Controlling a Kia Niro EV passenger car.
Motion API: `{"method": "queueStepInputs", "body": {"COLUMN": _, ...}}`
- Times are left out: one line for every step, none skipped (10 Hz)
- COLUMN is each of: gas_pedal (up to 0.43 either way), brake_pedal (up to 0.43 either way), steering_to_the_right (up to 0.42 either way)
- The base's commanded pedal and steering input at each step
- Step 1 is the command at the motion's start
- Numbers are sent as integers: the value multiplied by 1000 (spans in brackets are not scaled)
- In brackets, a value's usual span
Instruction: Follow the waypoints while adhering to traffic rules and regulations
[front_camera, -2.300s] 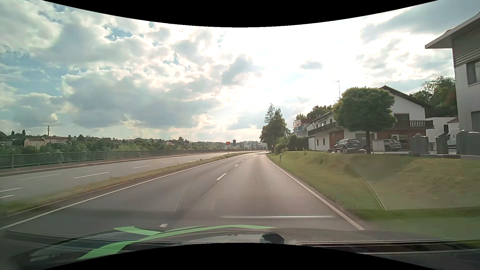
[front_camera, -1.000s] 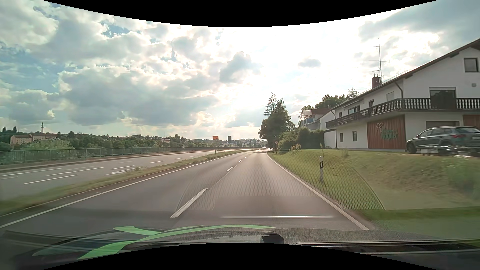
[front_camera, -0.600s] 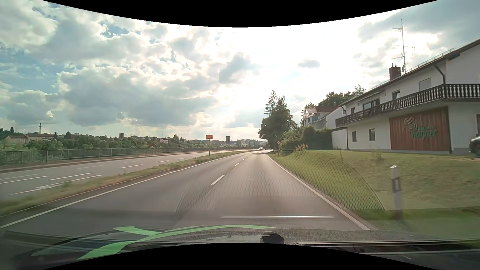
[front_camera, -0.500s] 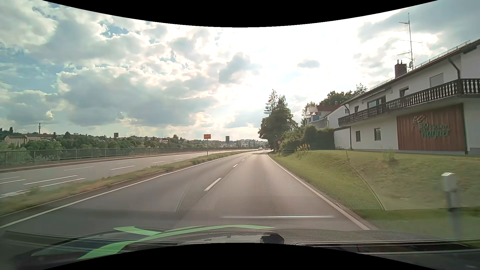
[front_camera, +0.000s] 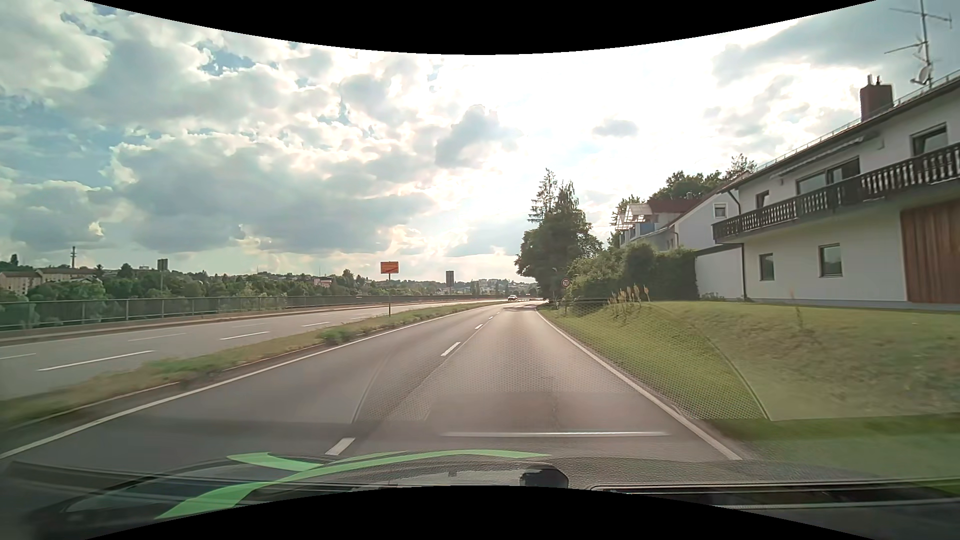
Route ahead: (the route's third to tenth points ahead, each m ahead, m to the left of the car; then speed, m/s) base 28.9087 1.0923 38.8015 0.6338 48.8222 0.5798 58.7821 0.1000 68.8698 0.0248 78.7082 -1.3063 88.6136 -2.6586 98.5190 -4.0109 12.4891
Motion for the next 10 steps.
{"method": "queueStepInputs", "body": {"gas_pedal": 240, "brake_pedal": 0, "steering_to_the_right": 1}}
{"method": "queueStepInputs", "body": {"gas_pedal": 240, "brake_pedal": 0, "steering_to_the_right": 1}}
{"method": "queueStepInputs", "body": {"gas_pedal": 240, "brake_pedal": 0, "steering_to_the_right": 1}}
{"method": "queueStepInputs", "body": {"gas_pedal": 240, "brake_pedal": 0, "steering_to_the_right": 1}}
{"method": "queueStepInputs", "body": {"gas_pedal": 240, "brake_pedal": 0, "steering_to_the_right": 1}}
{"method": "queueStepInputs", "body": {"gas_pedal": 228, "brake_pedal": 0, "steering_to_the_right": 1}}
{"method": "queueStepInputs", "body": {"gas_pedal": 220, "brake_pedal": 0, "steering_to_the_right": 2}}
{"method": "queueStepInputs", "body": {"gas_pedal": 209, "brake_pedal": 0, "steering_to_the_right": 4}}
{"method": "queueStepInputs", "body": {"gas_pedal": 209, "brake_pedal": 0, "steering_to_the_right": 5}}
{"method": "queueStepInputs", "body": {"gas_pedal": 197, "brake_pedal": 0, "steering_to_the_right": 5}}
